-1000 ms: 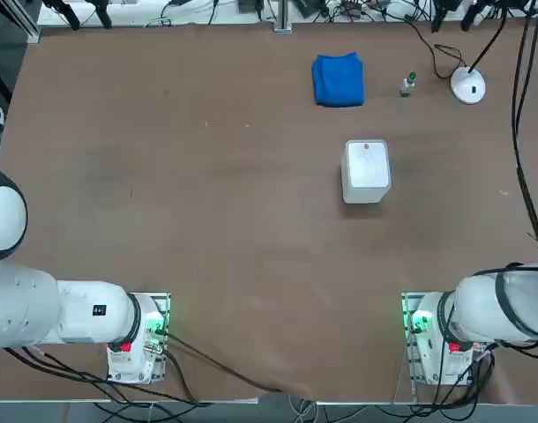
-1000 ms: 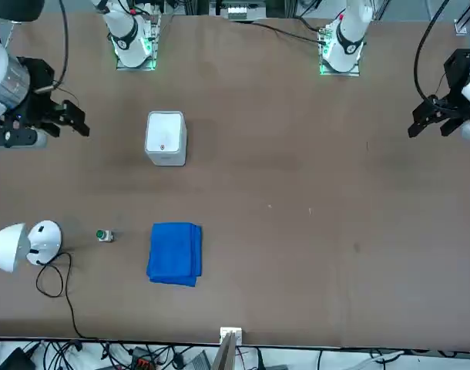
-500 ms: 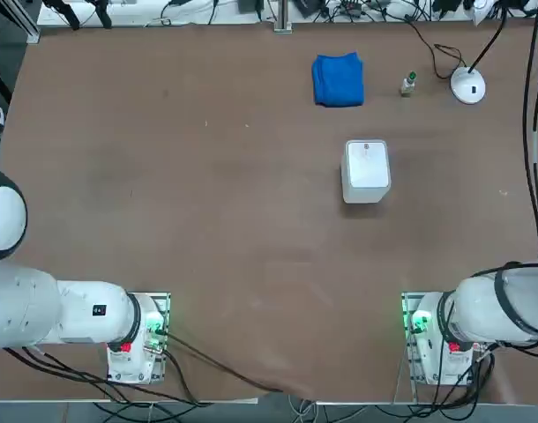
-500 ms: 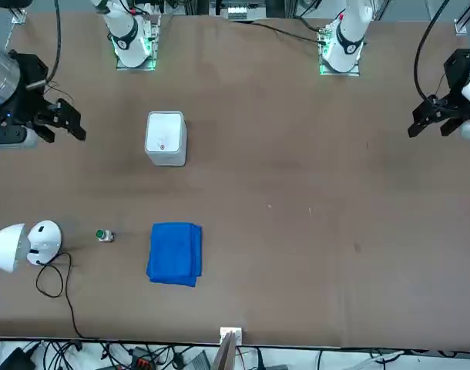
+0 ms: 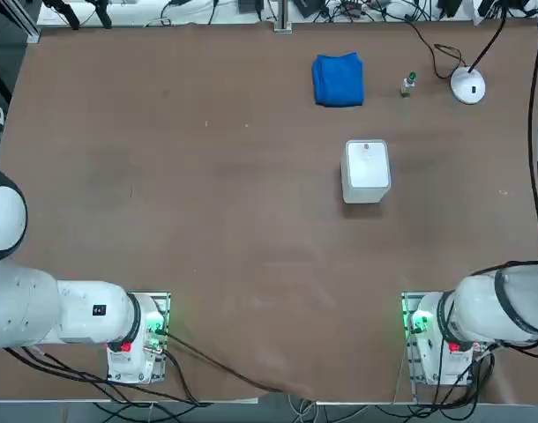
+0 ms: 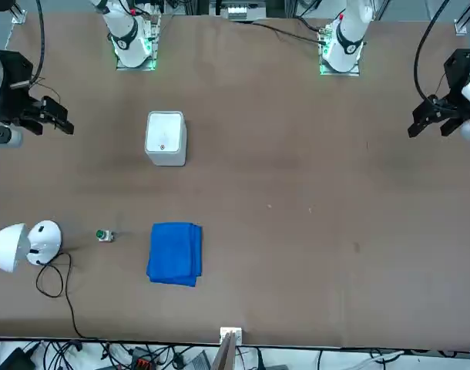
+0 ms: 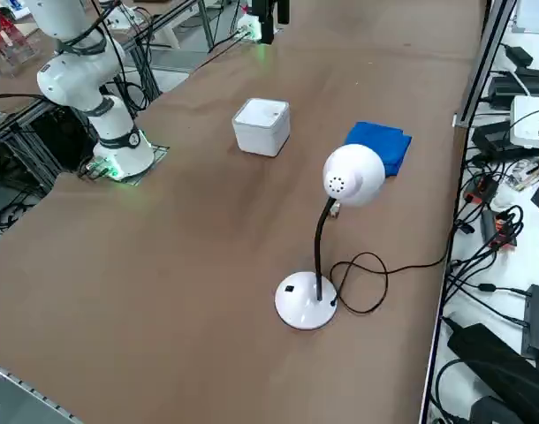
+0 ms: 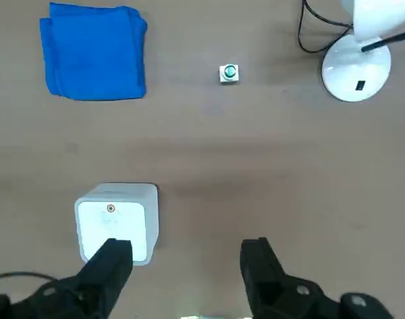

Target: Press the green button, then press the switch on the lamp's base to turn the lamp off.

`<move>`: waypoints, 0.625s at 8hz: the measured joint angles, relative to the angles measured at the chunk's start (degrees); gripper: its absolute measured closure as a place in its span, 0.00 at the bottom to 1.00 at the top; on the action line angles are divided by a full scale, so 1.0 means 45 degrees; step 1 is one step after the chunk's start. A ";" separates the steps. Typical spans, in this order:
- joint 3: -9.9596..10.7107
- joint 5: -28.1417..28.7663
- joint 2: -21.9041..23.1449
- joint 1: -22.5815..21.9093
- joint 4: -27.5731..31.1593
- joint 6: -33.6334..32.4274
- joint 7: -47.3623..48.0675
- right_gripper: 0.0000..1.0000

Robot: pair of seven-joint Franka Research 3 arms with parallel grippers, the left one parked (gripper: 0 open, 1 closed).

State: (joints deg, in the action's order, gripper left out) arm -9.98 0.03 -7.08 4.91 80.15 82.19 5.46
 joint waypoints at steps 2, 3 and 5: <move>0.0029 -0.0007 0.0022 0.0141 -0.0024 -0.0167 -0.0038 0.00; 0.0210 -0.0008 0.0065 0.0129 0.0002 -0.0227 -0.0121 0.00; 0.1978 -0.0006 0.0830 -0.1004 0.0801 -0.0124 -0.0761 0.00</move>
State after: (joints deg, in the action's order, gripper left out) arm -1.08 0.00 -3.35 0.39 83.76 81.63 2.03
